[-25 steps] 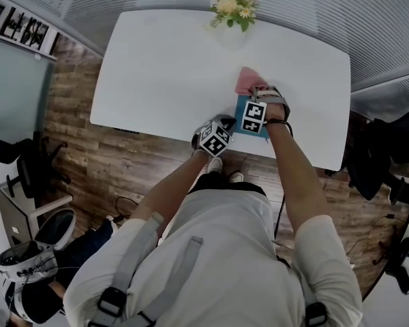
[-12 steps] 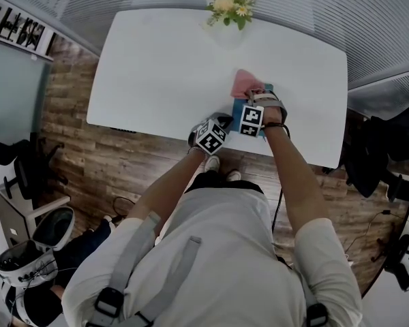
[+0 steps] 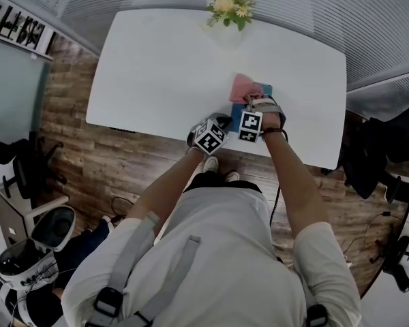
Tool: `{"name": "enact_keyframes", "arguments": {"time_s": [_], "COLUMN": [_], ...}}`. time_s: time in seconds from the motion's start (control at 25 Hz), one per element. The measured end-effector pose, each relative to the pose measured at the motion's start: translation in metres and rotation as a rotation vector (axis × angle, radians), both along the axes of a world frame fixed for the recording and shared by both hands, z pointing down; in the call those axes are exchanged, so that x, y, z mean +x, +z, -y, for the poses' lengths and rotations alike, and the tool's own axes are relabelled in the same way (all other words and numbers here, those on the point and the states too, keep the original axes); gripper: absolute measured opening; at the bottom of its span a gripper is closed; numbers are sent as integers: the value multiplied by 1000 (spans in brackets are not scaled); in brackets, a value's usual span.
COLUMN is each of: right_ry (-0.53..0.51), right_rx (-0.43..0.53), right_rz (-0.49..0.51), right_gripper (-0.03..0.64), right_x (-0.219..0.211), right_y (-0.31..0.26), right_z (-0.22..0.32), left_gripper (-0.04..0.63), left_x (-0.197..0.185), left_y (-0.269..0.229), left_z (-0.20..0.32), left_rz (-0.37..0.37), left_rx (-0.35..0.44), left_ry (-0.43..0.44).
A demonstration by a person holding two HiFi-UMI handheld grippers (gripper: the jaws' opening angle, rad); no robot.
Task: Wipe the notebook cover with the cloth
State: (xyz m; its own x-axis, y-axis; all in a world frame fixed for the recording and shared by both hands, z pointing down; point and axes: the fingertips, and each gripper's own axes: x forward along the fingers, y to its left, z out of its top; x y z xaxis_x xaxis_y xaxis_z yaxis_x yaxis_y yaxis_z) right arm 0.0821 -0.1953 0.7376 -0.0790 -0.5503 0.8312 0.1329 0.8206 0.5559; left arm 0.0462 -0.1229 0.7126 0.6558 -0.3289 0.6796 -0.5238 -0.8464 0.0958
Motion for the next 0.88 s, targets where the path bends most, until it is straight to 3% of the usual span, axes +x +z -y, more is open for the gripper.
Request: {"name": "enact_keyframes", "arguments": {"time_s": [0.88], "right_ry": [-40], "right_rx": [-1], "right_rz": [7], "right_gripper": [5], "right_x": [-3], "right_y": [0], "right_z": [-44], "left_gripper": [3], "left_x": [0], "left_y": [2], "left_z": [1], "left_rz": [-1], "left_rx": [-1], "left_ry": [-1]}}
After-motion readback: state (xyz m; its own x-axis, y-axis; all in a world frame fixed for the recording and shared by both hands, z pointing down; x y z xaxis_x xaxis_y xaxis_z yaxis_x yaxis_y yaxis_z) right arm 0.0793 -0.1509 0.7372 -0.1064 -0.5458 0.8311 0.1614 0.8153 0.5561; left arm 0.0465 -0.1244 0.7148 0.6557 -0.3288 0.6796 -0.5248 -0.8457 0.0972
